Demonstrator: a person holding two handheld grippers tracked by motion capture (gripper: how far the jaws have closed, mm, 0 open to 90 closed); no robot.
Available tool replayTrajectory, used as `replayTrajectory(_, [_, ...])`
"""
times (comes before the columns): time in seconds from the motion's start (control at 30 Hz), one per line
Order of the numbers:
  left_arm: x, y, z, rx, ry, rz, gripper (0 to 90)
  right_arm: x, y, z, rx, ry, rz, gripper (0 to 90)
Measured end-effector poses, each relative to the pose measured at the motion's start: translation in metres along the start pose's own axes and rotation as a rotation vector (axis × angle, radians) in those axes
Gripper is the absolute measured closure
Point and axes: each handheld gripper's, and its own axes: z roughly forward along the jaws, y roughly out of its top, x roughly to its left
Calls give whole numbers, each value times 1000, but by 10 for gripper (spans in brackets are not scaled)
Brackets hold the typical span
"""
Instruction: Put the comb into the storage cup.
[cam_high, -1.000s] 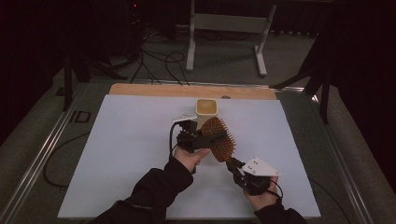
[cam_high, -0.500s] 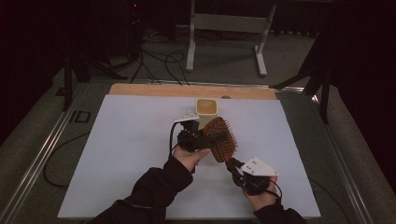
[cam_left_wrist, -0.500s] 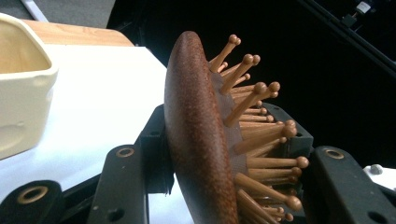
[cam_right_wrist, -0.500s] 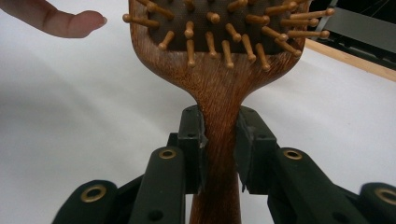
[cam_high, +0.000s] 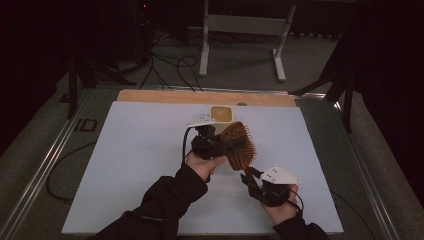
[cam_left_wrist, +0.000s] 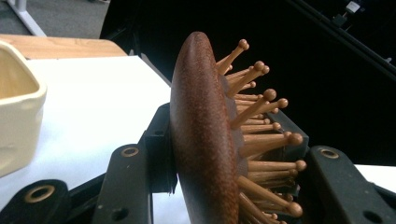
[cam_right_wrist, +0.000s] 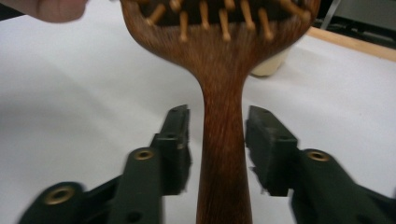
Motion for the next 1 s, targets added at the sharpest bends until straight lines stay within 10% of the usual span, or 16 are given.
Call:
replayTrajectory(0.37, [1,9,-8,-18,-6,9,539,-4,-1,-1,-14,28,14,107])
replayTrajectory(1.0, [3,36,-31,-60,25,68,539,-10,-9,2,25,38,-34,73])
